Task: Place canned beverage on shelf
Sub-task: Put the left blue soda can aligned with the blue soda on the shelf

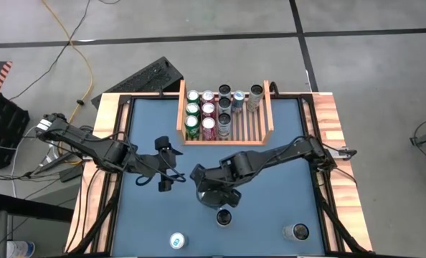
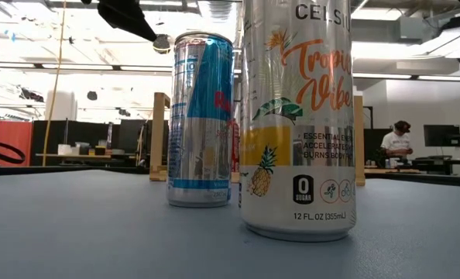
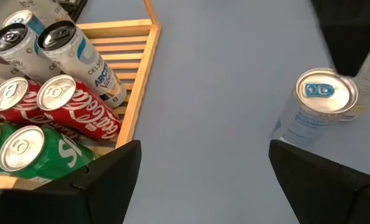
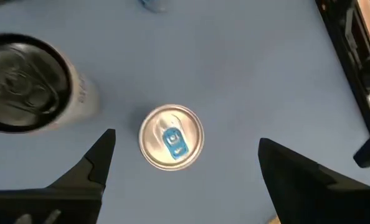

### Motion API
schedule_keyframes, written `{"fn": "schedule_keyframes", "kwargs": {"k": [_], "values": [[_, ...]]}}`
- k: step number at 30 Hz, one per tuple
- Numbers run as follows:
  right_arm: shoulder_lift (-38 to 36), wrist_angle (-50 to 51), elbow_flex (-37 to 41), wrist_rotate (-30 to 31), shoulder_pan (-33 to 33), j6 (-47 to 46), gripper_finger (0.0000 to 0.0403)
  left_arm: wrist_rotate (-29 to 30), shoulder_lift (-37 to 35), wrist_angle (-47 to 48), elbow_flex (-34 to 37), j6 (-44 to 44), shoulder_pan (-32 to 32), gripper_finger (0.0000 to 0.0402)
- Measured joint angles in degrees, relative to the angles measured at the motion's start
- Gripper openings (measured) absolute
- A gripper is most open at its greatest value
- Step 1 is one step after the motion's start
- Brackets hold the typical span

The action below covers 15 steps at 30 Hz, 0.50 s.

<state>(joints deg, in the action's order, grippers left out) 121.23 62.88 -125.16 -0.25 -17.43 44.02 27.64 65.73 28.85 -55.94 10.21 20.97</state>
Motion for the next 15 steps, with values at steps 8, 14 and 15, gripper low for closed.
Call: {"fn": "schedule_keyframes", "kwargs": {"k": [8, 14, 15], "values": [[3.75, -1.70, 0.04, -1.85, 0.63, 0.53, 0.0286, 0.01, 0.00, 0.46, 0.00, 0.07, -0.02, 0.0341], [5.96, -2.03, 0.15, -2.84, 0.92, 1.54, 0.0286, 0.02, -0.02, 0.69, 0.00, 0.12, -0.02, 0.0341], [6.28, -1.74, 0.13, -3.11, 0.92, 1.59, 0.0286, 0.00, -0.02, 0.79, 0.00, 0.12, -0.02, 0.0341]]}}
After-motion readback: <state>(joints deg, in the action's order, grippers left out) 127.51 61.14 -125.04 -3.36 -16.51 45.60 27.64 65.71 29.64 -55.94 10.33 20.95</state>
